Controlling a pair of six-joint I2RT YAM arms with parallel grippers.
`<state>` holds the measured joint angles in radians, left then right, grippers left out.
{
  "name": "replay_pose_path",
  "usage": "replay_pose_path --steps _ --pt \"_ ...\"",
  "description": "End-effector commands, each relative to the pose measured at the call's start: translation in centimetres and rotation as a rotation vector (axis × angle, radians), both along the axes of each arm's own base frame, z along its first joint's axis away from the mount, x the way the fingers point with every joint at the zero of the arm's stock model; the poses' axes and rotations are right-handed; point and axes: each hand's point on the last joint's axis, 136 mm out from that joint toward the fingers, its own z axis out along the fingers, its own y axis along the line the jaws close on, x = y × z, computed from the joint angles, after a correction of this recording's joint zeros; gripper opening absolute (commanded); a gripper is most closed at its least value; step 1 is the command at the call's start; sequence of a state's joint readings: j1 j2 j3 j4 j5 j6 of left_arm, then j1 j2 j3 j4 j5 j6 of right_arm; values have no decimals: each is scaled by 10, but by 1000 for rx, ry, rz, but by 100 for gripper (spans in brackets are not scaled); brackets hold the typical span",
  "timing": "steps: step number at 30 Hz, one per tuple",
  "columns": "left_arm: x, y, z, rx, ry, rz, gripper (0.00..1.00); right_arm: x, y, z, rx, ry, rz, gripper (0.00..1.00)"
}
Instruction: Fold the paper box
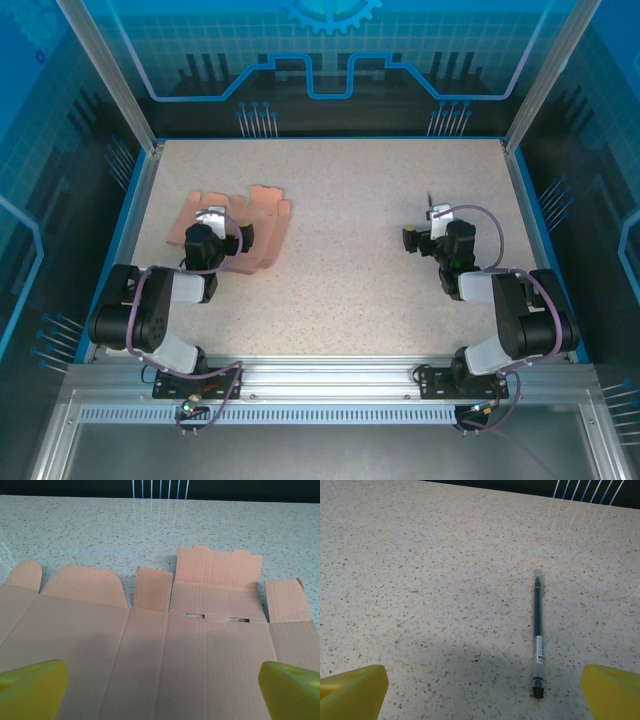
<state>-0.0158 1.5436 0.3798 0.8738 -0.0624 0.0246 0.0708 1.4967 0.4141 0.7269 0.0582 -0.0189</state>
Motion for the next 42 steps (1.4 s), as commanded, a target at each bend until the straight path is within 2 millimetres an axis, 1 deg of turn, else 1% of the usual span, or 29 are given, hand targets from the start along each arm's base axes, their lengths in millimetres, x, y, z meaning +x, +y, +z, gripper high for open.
replay_pose_path --steps 1,3,5,8,10,12,13,15,17,18,20,22,23,25,26,27,28,30,31,32,33,34,37,40,42 --pt "5 4 9 -18 -35 16 99 8 -3 10 18 -32 -4 100" --pt "5 8 11 -16 -31 39 99 9 -7 12 16 -31 -30 100" --pt "4 11 19 -14 -37 54 99 8 -15 22 13 -27 -82 100" --pt "-2 17 38 -15 -46 96 99 0 -29 47 12 -44 -169 100" --pt "-8 19 55 -22 -60 113 99 -8 -40 68 53 -78 -240 100" --pt "-14 23 72 -100 -66 164 99 -15 -43 88 93 -101 -260 100" --pt "-18 23 79 -155 -55 179 99 -20 -44 99 115 -103 -275 100" --pt "-24 15 91 -248 -32 170 99 -29 -49 115 169 -80 -314 100" --pt "-30 6 95 -336 11 157 99 -38 -49 128 230 -51 -331 100" --pt "-34 0 97 -381 37 142 99 -42 -45 136 255 -43 -311 100" --pt "-43 -7 94 -467 101 144 99 -47 -30 145 306 -26 -244 100" --pt "-53 -16 88 -542 178 141 99 -52 -8 149 391 18 -153 100" --pt "-57 -20 85 -553 208 127 99 -53 4 147 443 51 -116 99" --pt "-64 -23 74 -561 270 130 99 -55 39 143 526 137 -12 97" --pt "-66 -21 66 -555 295 149 98 -56 53 138 530 179 14 96" --pt "-68 -15 56 -540 317 188 94 -58 69 131 520 227 30 95" --pt "-72 -7 45 -524 341 246 92 -60 88 125 499 267 57 95" --pt "-78 6 28 -497 378 328 90 -64 128 118 459 313 141 95" --pt "-80 11 21 -491 395 360 90 -67 147 114 435 336 180 94" --pt "-82 13 16 -493 408 380 90 -69 161 109 412 357 207 94" --pt "-84 16 11 -499 423 399 90 -68 177 110 394 363 242 95" --pt "-85 18 6 -503 437 413 90 -69 191 106 373 377 268 95" --pt "-91 25 -8 -506 480 464 90 -70 223 90 330 427 333 95" --pt "-91 31 -18 -520 495 489 89 -68 243 77 303 461 370 94" --pt "-88 31 -23 -533 507 484 87 -65 253 73 301 477 388 95"
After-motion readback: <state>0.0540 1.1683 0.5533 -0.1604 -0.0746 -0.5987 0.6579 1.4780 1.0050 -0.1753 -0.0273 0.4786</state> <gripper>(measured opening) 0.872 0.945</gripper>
